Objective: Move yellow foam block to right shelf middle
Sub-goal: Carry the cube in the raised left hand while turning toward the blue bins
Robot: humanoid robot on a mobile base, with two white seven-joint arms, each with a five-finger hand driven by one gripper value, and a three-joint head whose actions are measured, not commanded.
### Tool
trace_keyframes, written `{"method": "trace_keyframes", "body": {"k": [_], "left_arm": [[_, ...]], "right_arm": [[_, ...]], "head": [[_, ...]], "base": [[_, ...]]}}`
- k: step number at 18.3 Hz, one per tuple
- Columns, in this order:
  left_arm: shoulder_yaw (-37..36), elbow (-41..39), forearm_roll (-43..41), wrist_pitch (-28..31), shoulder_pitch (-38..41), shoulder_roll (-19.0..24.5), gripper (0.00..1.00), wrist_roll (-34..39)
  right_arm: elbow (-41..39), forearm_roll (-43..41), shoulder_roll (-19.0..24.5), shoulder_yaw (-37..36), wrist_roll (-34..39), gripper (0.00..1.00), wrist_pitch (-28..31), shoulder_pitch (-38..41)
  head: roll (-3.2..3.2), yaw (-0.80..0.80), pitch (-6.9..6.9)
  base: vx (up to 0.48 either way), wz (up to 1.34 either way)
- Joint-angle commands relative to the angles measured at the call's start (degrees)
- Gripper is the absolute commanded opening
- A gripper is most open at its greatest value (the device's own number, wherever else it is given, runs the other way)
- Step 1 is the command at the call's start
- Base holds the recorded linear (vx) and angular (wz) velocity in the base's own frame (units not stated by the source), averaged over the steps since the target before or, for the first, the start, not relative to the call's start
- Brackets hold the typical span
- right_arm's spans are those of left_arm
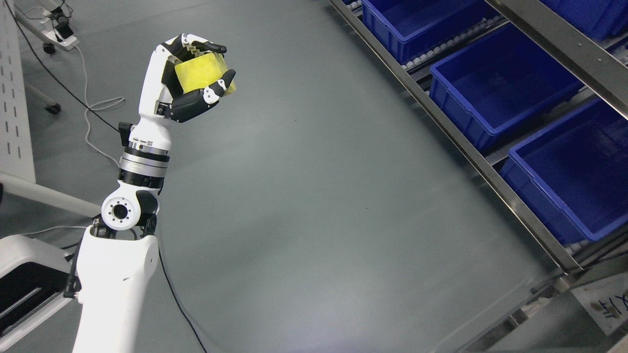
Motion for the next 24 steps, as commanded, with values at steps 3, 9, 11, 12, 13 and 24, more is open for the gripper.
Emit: {"method": "trace_keyframes", "body": {"k": [3,9,11,12,13,24], "left_arm": [[0.9,0.0,3.5,-0.1,0.3,-4.1,0.00,4.2],[0.2,0.9,7.3,-0.1,-0.3,-6.5,0.01,6.9],[0.2,1.0,7.3,-0.1,-0.5,-6.5,0.01,7.0],[0.2,1.0,7.3,-0.1,-0.8,-6.5,0.01,7.1],[0.2,1.3,7.3,-0.1,-0.9,-6.5,0.01,7.1],[0.2,4.7,7.1,-0.1,-4.4,-6.5,0.01,7.0]], "right_arm": [[-1.0,0.2,-1.0,0.0,0.0,1.00,0.0,0.1],[-1.0,0.2,-1.0,0.0,0.0,1.00,0.0,0.1],[-1.0,0.2,-1.0,0.0,0.0,1.00,0.0,0.1],[-1.0,0.2,-1.0,0.0,0.0,1.00,0.0,0.1],[-1.0,0.2,-1.0,0.0,0.0,1.00,0.0,0.1],[-1.0,0.2,-1.0,0.0,0.0,1.00,-0.1,0.1]], "head": [[0.00,0.00,0.00],[0.00,0.00,0.00],[0.00,0.00,0.00],[0.00,0.00,0.00],[0.00,0.00,0.00],[0.00,0.00,0.00]], "base": [[0.097,0.33],[0.185,0.27],[0.287,0.15],[0.305,0.10],[0.350,0.00],[0.492,-0.25]]}}
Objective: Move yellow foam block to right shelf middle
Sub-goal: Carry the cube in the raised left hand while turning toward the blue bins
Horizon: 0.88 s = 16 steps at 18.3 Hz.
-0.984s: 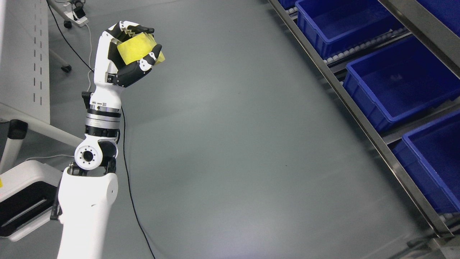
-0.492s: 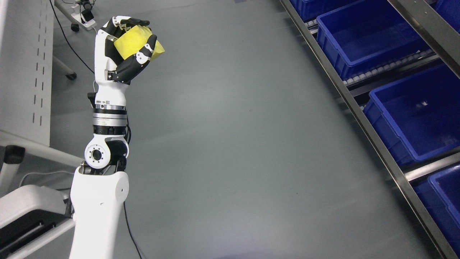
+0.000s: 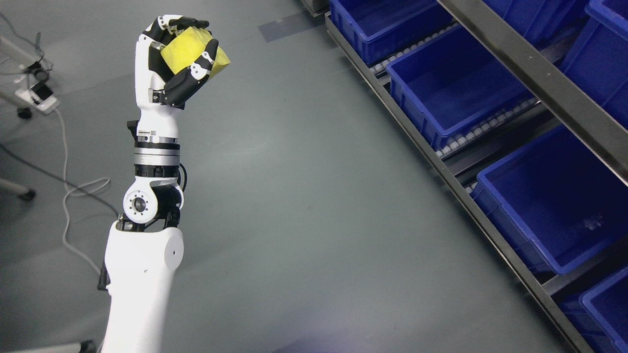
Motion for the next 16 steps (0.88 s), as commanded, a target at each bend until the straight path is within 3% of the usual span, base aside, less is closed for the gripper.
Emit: {"method": "trace_keyframes", "body": {"k": [1,9,16], "left_arm": [[-0.1,2.7,0.1,0.4,-2.2,0.1,0.01,-0.1],[0.0,4.4,0.0,0.5,-5.4,0.1,0.01,0.0],[-0.2,5.1,-0.2,0.5,-7.7,0.1,0.01,0.0]], "right_arm": [[-1.0,0.2,-1.0,0.0,0.0,1.00,0.0,0.1],[-1.0,0.2,-1.0,0.0,0.0,1.00,0.0,0.1],[-1.0,0.2,-1.0,0.0,0.0,1.00,0.0,0.1]], "head": [[0.00,0.00,0.00],[0.00,0.00,0.00],[0.00,0.00,0.00]], "base": [[0.554,-0.43],[0.600,-0.54],[0.388,-0.74]]}}
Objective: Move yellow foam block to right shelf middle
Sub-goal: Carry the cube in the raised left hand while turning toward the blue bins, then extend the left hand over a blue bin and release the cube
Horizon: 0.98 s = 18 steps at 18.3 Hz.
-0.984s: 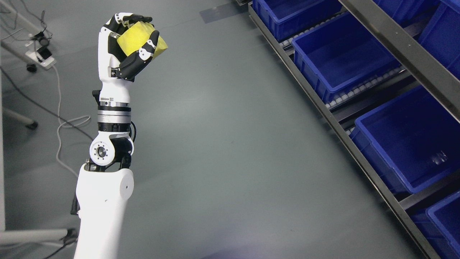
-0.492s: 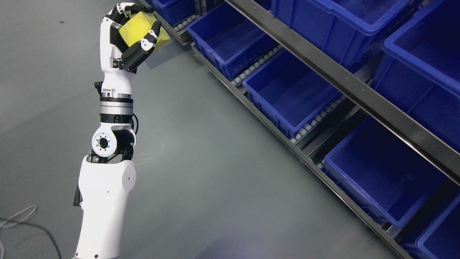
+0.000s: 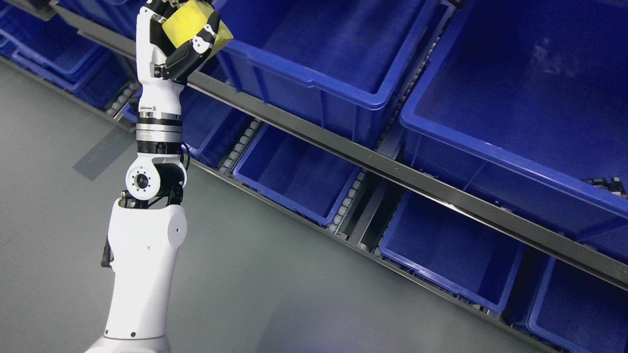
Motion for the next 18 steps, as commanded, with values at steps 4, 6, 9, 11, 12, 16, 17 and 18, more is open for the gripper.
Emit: {"method": "trace_keyframes", "body": {"k": [4,6,9,11,12,16,17,18], "left_arm": [[-1.3,1.4,-0.2,0.2,-4.6,0.8,0.01,-0.1],[-1.8,1.4,-0.2,0.2,-7.0,0.8,0.01,-0.2],[-1.8,1.6,-0.3,1.0,-11.0,0.8,0.01,0.0],[-1.4,3.9,-0.2,2.4,-13.6,0.8,0.01,0.1],[-1.1,5.6,-0.2,2.9,-15.0,0.8,0.01,0.1],[3.2,10.9,0.3,6.2,-20.1,0.8,0.00,2.7],[4.0,11.3,0.6,8.0,-20.3,0.8,0.00,3.4],[4.1,11.3,1.3,9.8,-20.2,0.8,0.00,4.3]], "right_arm": [[-1.0,0.2,-1.0,0.0,0.0,1.00,0.4,0.1],[-1.0,0.2,-1.0,0.0,0.0,1.00,0.4,0.1],[-1.0,0.2,-1.0,0.0,0.0,1.00,0.4,0.1],[-1.0,0.2,-1.0,0.0,0.0,1.00,0.4,0.1],[-1.0,0.2,-1.0,0.0,0.0,1.00,0.4,0.1],[-1.0,0.2,-1.0,0.0,0.0,1.00,0.4,0.1],[-1.0,0.2,-1.0,0.0,0.0,1.00,0.4,0.1],[-1.0,0.2,-1.0,0.0,0.0,1.00,0.4,0.1]], "head": [[0.00,0.00,0.00],[0.00,0.00,0.01],[0.00,0.00,0.00],[0.00,0.00,0.01],[0.00,0.00,0.00],[0.00,0.00,0.01],[0.00,0.00,0.01],[0.00,0.00,0.01]], "base": [[0.169,-0.46],[0.047,-0.15],[0.022,-0.02],[0.022,-0.03],[0.015,-0.10],[0.017,-0.05],[0.013,-0.01],[0.000,0.00]]}}
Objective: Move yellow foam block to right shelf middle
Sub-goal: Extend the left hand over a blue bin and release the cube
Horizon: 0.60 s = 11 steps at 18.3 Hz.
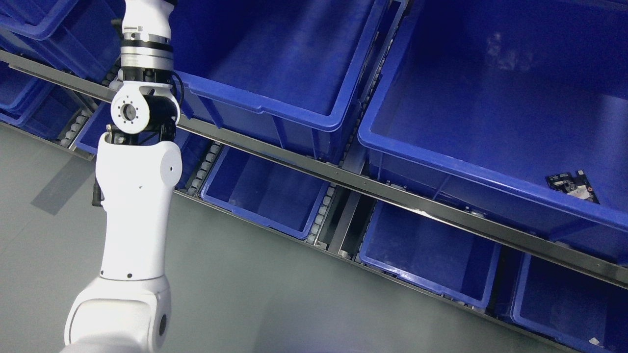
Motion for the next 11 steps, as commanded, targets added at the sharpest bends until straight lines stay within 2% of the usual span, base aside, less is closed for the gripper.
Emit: {"method": "trace_keyframes", "body": {"k": [1,6,8,10,11], "left_arm": [[3.8,6.2,2.2,6.2,-4.4,1.0,0.00,3.1],[4.3,6.3,5.0,14.5,-4.2,1.0,0.00,6.3],[4.1,6.5,5.6,15.5,-4.2,1.0,0.01,6.4],[3.8,7.2,5.7,15.5,-4.2,1.0,0.10,6.5],[3.7,7.5,5.8,15.6,-4.2,1.0,0.11,6.5]], "right_arm": [[-1.0,0.2,-1.0,0.0,0.0,1.00,0.0,0.1],[-1.0,0.2,-1.0,0.0,0.0,1.00,0.0,0.1],[-1.0,0.2,-1.0,0.0,0.0,1.00,0.0,0.1],[-1.0,0.2,-1.0,0.0,0.0,1.00,0.0,0.1],[-1.0,0.2,-1.0,0.0,0.0,1.00,0.0,0.1]], "head": [[0.00,0.00,0.00],[0.00,0.00,0.00],[0.00,0.00,0.00],[0.00,0.00,0.00],[0.00,0.00,0.00]], "base": [[0.000,0.00],[0.000,0.00],[0.000,0.00],[0.000,0.00],[0.000,0.00]]}}
